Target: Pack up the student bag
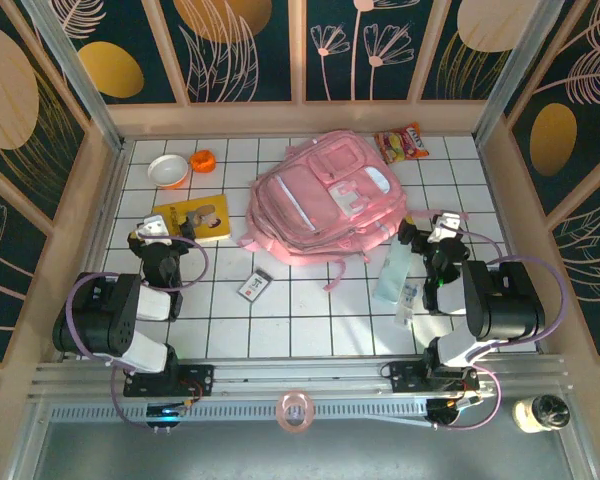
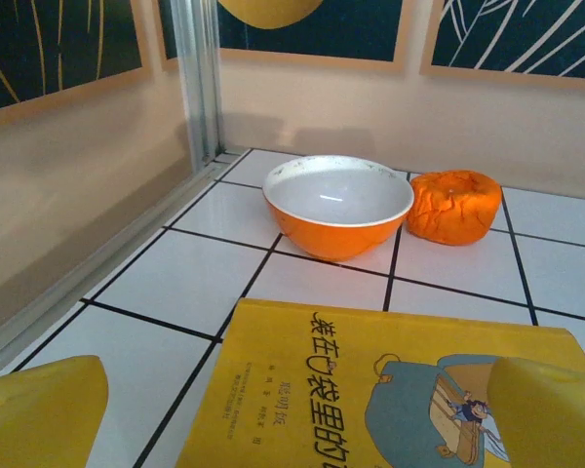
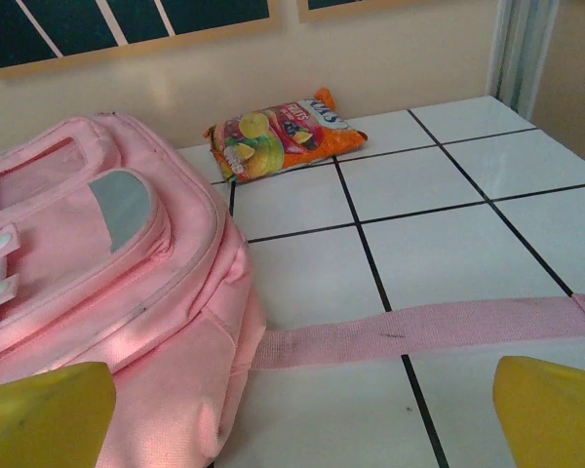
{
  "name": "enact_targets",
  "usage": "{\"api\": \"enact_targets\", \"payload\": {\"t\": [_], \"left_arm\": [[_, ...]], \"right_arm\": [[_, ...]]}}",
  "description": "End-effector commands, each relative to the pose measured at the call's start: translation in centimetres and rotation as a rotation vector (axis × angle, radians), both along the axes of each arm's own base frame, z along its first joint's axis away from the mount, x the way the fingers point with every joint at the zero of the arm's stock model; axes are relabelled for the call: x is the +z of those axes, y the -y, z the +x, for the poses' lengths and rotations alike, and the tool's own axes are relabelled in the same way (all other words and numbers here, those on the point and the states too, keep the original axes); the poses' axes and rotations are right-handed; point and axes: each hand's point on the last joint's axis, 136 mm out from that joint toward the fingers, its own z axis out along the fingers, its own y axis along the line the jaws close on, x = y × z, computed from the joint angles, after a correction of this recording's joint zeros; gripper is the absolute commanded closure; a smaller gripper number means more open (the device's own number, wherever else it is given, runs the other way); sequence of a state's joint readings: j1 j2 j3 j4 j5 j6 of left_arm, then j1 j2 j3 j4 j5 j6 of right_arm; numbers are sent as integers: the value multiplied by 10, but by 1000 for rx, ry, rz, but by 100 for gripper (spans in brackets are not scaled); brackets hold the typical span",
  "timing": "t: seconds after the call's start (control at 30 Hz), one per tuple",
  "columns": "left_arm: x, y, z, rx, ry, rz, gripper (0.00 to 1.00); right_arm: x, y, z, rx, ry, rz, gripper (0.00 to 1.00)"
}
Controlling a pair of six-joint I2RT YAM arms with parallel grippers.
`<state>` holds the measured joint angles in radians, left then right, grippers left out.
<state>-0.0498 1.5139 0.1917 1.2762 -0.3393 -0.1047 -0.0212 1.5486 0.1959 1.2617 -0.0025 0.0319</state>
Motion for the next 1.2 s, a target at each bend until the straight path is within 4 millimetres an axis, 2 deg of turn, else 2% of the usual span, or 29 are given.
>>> {"api": "enact_targets", "payload": {"t": [0.0,1.17], "left_arm": [[17,1,7,2,62,5,1],[17,5,7,-21,58,12,2]], "right_arm": [[19,3,8,-2,76,-16,1],[20,3,8,-1,78,-16,1]]}}
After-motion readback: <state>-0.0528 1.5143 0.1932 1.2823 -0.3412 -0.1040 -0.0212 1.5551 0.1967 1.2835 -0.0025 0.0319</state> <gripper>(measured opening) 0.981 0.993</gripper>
